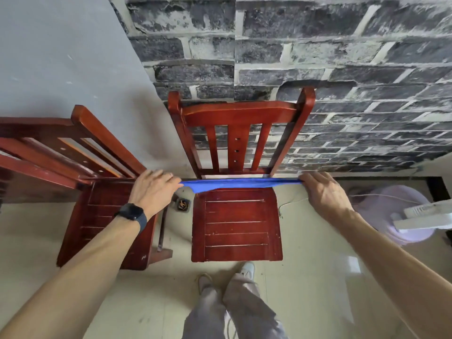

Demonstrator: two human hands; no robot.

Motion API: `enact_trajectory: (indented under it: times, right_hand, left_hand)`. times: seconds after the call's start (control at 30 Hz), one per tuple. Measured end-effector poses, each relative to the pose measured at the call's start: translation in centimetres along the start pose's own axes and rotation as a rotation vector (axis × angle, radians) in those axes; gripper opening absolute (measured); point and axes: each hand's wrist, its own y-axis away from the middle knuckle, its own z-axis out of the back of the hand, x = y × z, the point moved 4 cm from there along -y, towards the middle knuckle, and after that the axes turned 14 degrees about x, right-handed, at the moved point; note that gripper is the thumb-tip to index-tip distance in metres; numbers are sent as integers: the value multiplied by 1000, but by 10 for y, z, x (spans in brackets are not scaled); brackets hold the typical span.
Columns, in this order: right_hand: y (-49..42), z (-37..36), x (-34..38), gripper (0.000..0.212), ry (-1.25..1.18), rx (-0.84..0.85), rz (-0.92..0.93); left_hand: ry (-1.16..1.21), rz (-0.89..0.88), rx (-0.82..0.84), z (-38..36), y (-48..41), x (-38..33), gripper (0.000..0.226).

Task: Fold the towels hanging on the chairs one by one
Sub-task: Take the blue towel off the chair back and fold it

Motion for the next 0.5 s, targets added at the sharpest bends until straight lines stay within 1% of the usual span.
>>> enact_trajectory:
  times: [0.1,0.23,0.33,0.4,0.5]
  right_hand:
    - [20,-47,1,19,-12,54,-15]
    - [58,-130,1,11,-60,180,-66]
    - [91,-194,1,6,-105,381,-167]
    - [112,-228,2,8,-125,516,-221]
    - [134,-263,9,15,-157,665,-269]
  left_hand:
    - [35,4,124,-49,18,-19,13]
    - [164,110,362,-128,50,-54,9]
    - [216,145,530,-192,80,-81,12]
    - [239,150,632,-227,99,-97,11]
    - [279,142,711,-252,115,-116,6]
